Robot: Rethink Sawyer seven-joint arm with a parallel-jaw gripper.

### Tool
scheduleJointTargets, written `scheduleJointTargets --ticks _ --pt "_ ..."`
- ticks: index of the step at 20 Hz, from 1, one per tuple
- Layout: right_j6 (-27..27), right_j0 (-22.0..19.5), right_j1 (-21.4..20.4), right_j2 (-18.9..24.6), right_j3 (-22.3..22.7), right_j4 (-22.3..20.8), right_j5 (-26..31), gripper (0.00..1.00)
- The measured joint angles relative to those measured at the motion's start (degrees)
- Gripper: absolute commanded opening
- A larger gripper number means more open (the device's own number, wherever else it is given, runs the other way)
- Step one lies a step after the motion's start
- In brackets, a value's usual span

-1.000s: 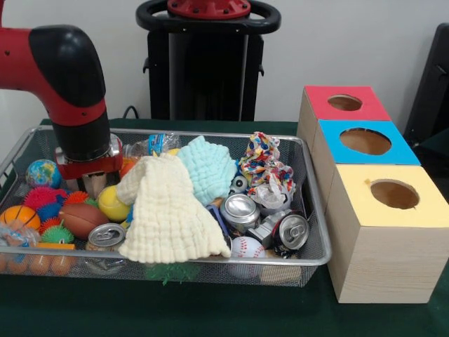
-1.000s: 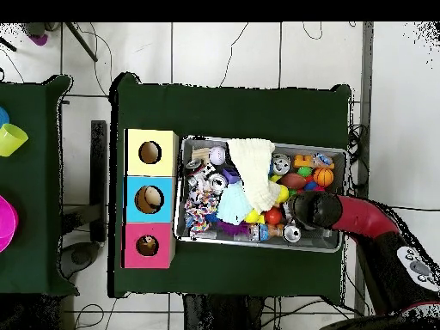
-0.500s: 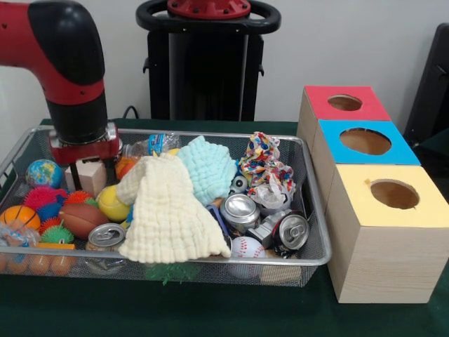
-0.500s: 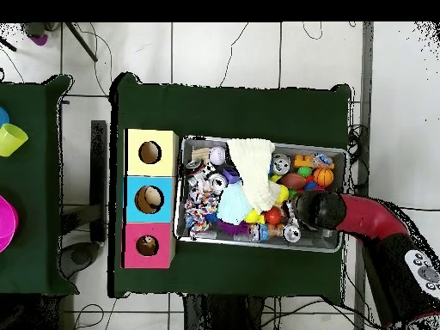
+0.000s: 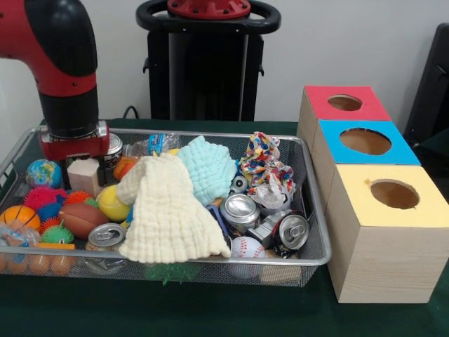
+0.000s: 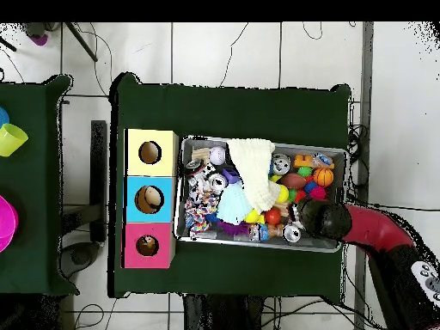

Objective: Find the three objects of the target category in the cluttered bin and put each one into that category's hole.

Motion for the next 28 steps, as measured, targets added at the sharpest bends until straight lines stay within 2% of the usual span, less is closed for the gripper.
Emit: scheduleJointTargets --ticks 5,9,24,28 --pt "0.0 -3.7 3.5 0.2 0.6 -1.8 -6.2 1.0" --pt "0.0 -5.7 4.2 0.5 0.8 -1.8 -8.6 1.0" --pt "0.0 -5.1 3.7 -0.3 1.7 -2.0 -10.3 1.0" --pt "0.0 -4.2 2.9 -1.3 3.7 -2.0 -11.5 1.0"
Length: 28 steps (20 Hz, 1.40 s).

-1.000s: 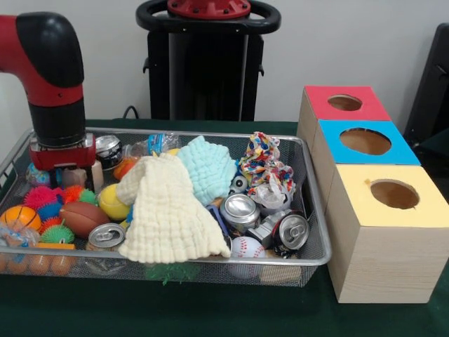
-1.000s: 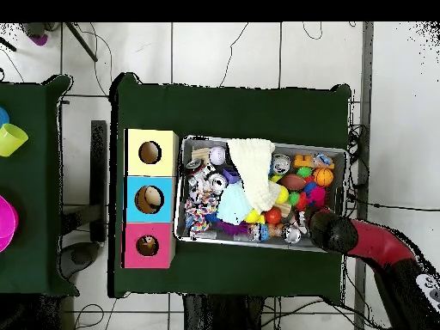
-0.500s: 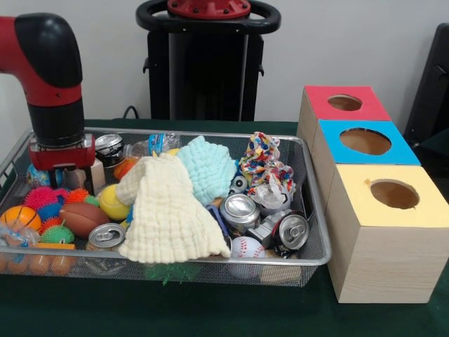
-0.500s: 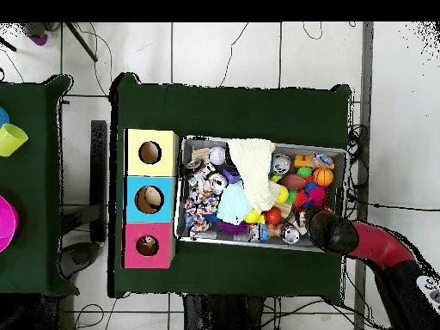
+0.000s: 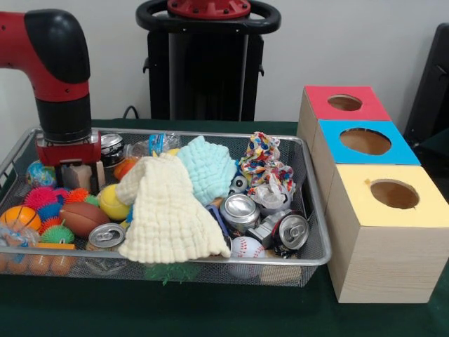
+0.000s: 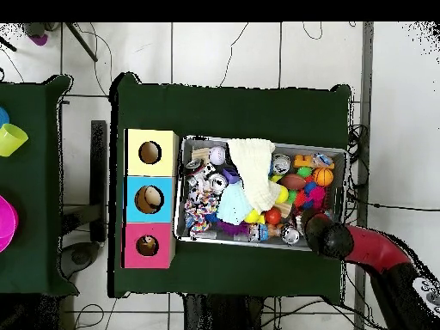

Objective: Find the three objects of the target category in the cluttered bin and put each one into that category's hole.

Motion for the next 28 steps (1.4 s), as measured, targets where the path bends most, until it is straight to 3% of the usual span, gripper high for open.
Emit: scheduleJointTargets --ticks 7,20,21,28 --pt "0.0 1.6 -1.0 -1.4 2.7 0.0 -0.5 1.0" --pt "0.0 2.2 -1.5 -2.8 3.7 0.1 -2.7 1.0" --pt "0.0 2.1 -1.6 -2.7 3.8 0.1 -3.2 0.0" --pt "0.0 3.1 -1.9 -3.1 4.4 0.0 -6.3 0.0"
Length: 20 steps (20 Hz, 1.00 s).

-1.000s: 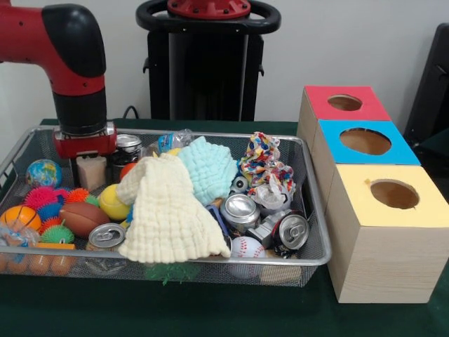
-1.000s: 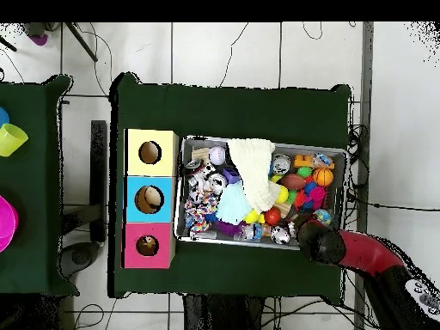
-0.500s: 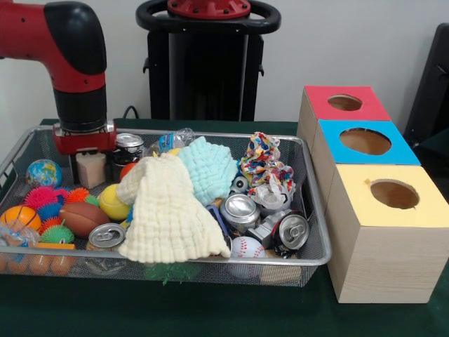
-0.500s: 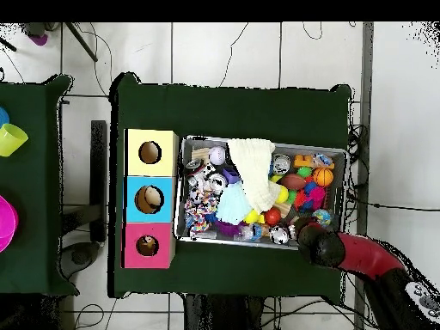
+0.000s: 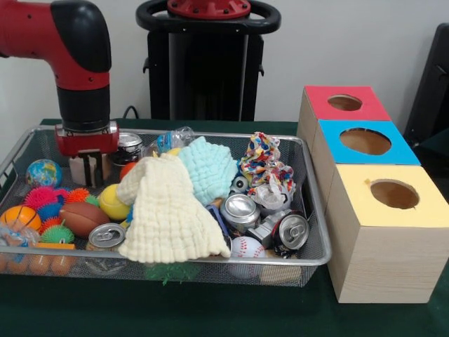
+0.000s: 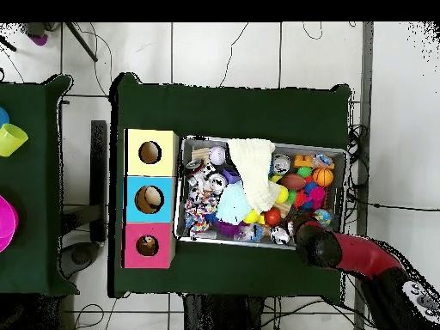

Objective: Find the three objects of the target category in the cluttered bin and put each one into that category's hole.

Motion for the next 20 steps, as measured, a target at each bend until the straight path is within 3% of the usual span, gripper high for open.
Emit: scheduleJointTargets --ticks 8,20 --pt "0.0 0.6 -0.4 -0.1 0.4 0.4 1.1 0.0" --pt "0.0 8.0 -5.5 0.7 0.4 4.7 16.1 0.0"
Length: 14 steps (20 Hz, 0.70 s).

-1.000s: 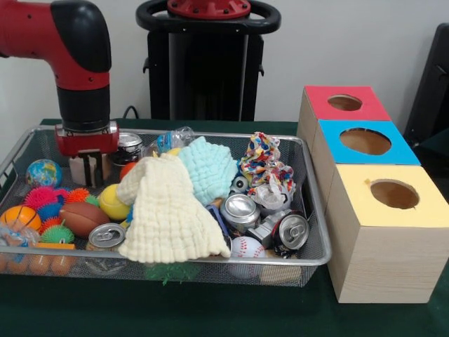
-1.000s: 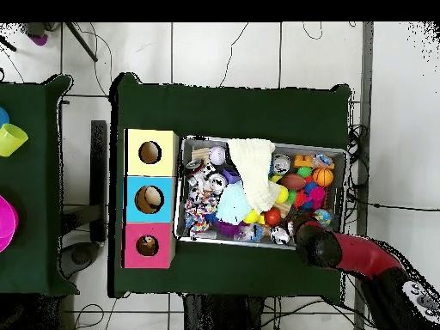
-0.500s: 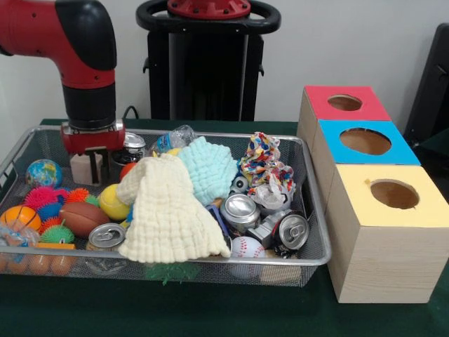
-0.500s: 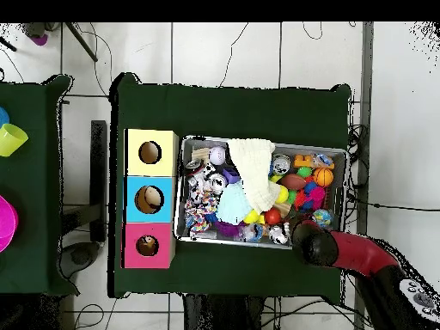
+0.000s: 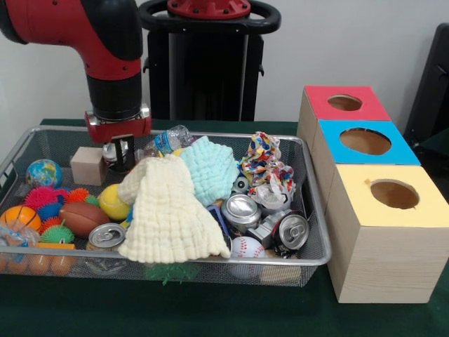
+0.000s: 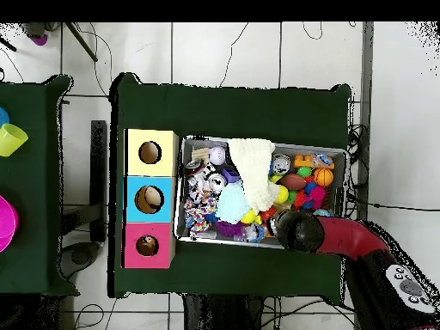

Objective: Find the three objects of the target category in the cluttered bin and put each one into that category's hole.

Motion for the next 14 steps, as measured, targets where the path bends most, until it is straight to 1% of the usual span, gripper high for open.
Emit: scheduleJointTargets --ticks 3,4,14 --pt "0.0 0.8 -0.2 1.0 -0.6 0.7 2.9 0.0" --pt "0.0 0.7 -0.2 1.9 -1.2 0.7 3.6 1.0" --pt "0.0 0.5 1.1 4.3 -4.3 0.9 4.4 1.0"
